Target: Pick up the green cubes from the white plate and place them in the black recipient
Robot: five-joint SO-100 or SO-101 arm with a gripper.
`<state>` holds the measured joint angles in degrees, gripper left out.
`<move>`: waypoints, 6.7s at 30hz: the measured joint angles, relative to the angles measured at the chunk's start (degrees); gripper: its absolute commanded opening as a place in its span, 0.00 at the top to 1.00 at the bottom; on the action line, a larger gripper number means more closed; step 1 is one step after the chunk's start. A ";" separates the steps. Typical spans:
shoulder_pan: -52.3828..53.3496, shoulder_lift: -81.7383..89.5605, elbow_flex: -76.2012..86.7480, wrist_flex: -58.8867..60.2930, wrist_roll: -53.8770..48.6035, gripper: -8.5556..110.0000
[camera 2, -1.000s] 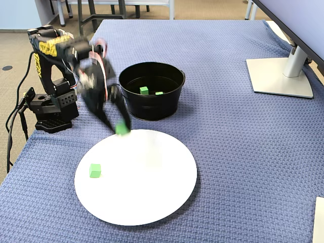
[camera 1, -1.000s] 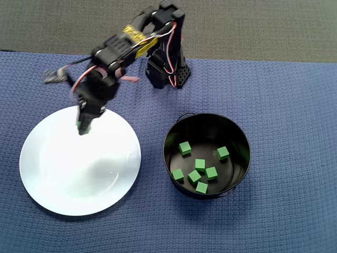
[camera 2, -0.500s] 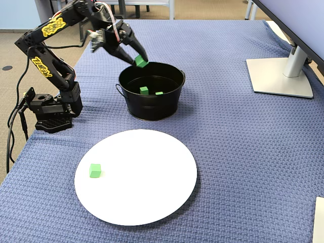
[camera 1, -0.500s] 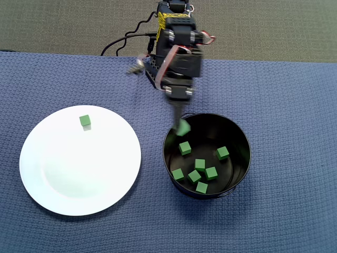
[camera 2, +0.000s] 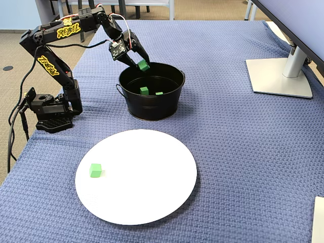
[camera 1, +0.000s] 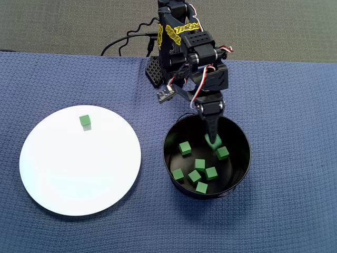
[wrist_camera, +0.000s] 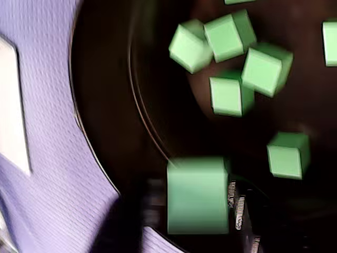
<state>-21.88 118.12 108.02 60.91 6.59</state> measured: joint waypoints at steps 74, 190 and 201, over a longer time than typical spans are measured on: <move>74.36 -13.62 30.06 -46.67 -113.12 0.76; 75.15 -17.49 19.78 -32.43 -69.26 0.93; 65.21 -13.97 -15.03 6.06 -43.07 0.93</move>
<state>43.33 104.15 92.99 66.97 -36.47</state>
